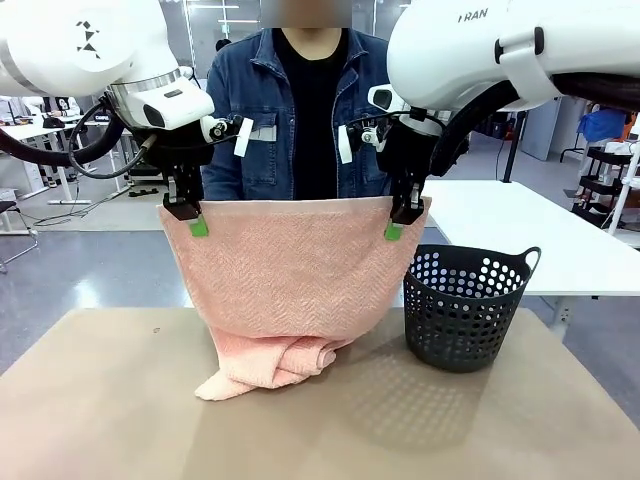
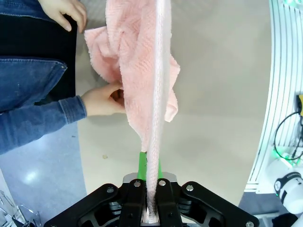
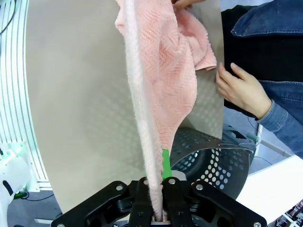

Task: Fold the towel.
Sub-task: Release the end of the 100 cm Hotel Towel you were holding and grab the top end of the folded side.

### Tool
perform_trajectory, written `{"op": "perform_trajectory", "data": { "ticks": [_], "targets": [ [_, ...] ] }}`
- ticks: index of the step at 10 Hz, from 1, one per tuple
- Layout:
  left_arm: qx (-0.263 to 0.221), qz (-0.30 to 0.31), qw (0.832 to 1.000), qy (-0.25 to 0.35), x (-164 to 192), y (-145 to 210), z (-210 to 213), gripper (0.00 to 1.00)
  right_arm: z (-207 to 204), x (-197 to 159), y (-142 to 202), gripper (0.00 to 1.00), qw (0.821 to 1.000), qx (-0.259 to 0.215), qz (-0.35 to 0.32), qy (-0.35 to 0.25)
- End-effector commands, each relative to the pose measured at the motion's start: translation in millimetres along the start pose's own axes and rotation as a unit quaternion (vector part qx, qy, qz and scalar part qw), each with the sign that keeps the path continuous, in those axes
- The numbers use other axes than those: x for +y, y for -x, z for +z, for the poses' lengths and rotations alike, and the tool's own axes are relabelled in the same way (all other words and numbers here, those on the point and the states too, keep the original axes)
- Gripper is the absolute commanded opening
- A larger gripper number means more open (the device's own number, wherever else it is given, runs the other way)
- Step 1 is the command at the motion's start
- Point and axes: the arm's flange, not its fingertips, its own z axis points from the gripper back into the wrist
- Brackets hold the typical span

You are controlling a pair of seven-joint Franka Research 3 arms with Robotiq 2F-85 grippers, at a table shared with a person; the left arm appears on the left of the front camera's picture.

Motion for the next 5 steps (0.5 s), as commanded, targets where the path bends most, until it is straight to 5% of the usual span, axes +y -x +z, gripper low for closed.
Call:
{"op": "perform_trajectory", "data": {
  "ticks": [1, 5],
  "targets": [
    [0.002, -0.002, 1.000, -0.001, 0.8, 1.5, 0.4, 0.00, 1.5, 0.1, 0.0, 0.00, 1.000, 0.001, 0.002, 0.005],
    [0.002, -0.002, 1.000, -0.001, 0.8, 1.5, 0.4, 0.00, 1.5, 0.1, 0.0, 0.00, 1.000, 0.001, 0.002, 0.005]
  ]
}}
